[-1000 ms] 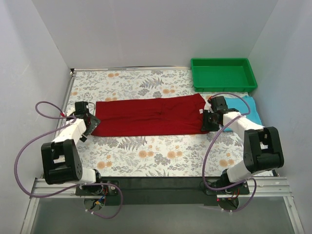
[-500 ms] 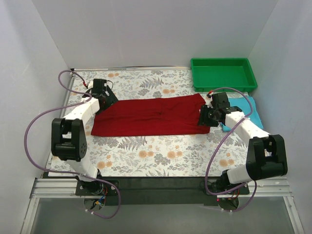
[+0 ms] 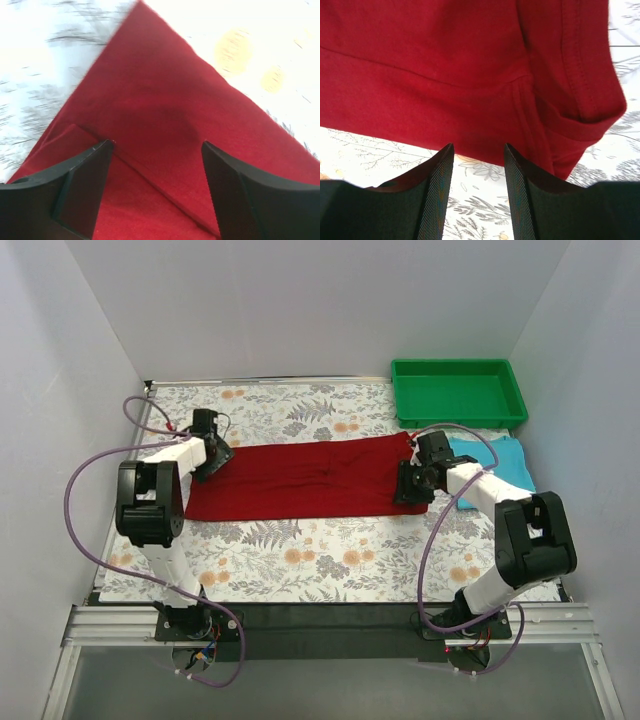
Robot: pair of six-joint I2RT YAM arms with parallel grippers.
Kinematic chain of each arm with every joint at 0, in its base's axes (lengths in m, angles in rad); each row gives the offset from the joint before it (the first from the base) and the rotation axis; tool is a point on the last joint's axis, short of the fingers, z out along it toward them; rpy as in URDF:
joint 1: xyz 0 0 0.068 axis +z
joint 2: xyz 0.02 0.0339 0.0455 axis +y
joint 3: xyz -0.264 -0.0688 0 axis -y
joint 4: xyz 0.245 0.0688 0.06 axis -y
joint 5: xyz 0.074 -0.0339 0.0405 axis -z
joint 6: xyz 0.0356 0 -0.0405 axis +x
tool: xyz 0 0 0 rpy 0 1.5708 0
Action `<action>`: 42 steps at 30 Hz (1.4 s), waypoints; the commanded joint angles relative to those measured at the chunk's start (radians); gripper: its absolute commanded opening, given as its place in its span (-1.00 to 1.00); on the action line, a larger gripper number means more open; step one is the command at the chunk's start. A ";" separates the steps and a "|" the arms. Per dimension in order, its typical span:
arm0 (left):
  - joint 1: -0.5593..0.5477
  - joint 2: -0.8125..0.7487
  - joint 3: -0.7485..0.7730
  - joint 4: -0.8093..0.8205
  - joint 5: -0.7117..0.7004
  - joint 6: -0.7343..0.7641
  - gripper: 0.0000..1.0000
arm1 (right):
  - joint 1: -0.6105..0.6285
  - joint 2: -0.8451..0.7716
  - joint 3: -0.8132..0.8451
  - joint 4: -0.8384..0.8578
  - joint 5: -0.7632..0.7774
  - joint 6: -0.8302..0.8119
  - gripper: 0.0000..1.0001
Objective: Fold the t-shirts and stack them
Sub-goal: Fold the tshirt
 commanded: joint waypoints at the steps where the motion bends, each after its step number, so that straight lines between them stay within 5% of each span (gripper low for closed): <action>1: 0.123 -0.025 -0.127 -0.115 0.001 -0.102 0.30 | 0.033 0.035 0.018 0.048 0.014 0.034 -0.12; 5: 0.255 -0.118 -0.282 -0.082 0.083 -0.134 0.18 | 0.061 0.106 0.068 0.071 0.031 0.024 -0.12; 10: 0.295 -0.224 -0.415 -0.068 0.187 -0.149 0.16 | 0.070 0.274 0.192 0.105 0.052 -0.020 -0.12; 19: 0.295 -0.450 -0.606 -0.081 0.373 -0.223 0.26 | 0.056 0.636 0.748 0.019 0.113 -0.114 -0.12; 24: 0.292 -0.706 -0.666 -0.148 0.446 -0.258 0.41 | 0.045 0.711 0.926 -0.053 0.158 -0.158 -0.12; 30: 0.217 -0.861 -0.598 -0.220 0.414 -0.160 0.67 | 0.067 0.473 0.790 -0.053 0.069 -0.198 -0.07; 36: 0.027 -0.861 -0.468 -0.133 0.339 0.046 0.77 | 0.113 0.181 0.512 -0.049 0.018 -0.177 0.11; 42: -0.200 -0.587 -0.302 -0.032 0.293 0.177 0.72 | 0.151 -0.067 0.240 -0.033 0.005 -0.121 0.13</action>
